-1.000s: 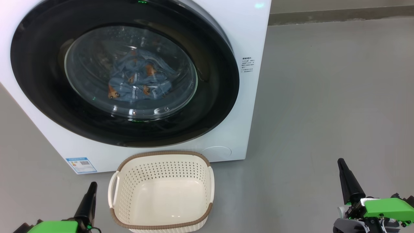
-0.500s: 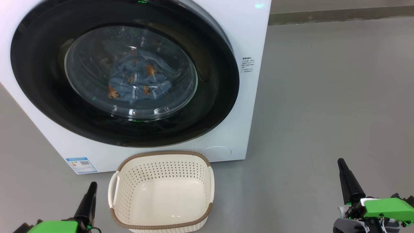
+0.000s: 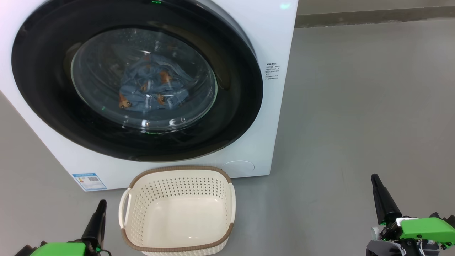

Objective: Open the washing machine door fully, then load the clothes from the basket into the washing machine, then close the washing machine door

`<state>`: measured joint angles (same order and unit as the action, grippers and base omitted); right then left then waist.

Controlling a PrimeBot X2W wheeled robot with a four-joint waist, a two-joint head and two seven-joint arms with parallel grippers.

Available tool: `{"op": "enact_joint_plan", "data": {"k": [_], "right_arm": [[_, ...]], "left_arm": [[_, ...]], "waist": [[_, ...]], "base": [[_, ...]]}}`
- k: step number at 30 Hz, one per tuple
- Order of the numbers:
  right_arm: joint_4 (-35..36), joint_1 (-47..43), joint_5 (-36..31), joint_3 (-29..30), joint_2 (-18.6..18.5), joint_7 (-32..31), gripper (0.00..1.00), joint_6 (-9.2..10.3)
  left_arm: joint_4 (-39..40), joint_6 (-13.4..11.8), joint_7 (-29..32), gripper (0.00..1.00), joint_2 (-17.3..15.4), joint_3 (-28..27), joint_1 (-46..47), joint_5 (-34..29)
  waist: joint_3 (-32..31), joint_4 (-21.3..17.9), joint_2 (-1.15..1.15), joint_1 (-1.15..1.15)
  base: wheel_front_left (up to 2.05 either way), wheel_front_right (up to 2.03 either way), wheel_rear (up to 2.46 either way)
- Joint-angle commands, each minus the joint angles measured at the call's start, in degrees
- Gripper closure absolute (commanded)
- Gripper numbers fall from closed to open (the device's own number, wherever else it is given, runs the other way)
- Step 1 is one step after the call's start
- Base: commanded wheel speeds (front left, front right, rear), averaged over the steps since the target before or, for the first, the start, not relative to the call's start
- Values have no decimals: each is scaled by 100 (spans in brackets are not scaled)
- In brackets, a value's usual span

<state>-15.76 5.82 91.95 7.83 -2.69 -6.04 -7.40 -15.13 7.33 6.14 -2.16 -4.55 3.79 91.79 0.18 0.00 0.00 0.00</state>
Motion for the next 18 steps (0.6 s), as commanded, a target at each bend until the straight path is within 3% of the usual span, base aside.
{"op": "enact_joint_plan", "data": {"k": [1,18], "right_arm": [[174,36,22,-132,-19,-44,100,-9],[174,36,23,-132,-19,-44,100,-9]], "left_arm": [[110,15,39,100,-73,-202,240,33],[110,15,40,100,-73,-202,240,33]], "waist": [[0,0,0,0],[0,0,0,0]], "base": [[0,0,0],[0,0,0]]}}
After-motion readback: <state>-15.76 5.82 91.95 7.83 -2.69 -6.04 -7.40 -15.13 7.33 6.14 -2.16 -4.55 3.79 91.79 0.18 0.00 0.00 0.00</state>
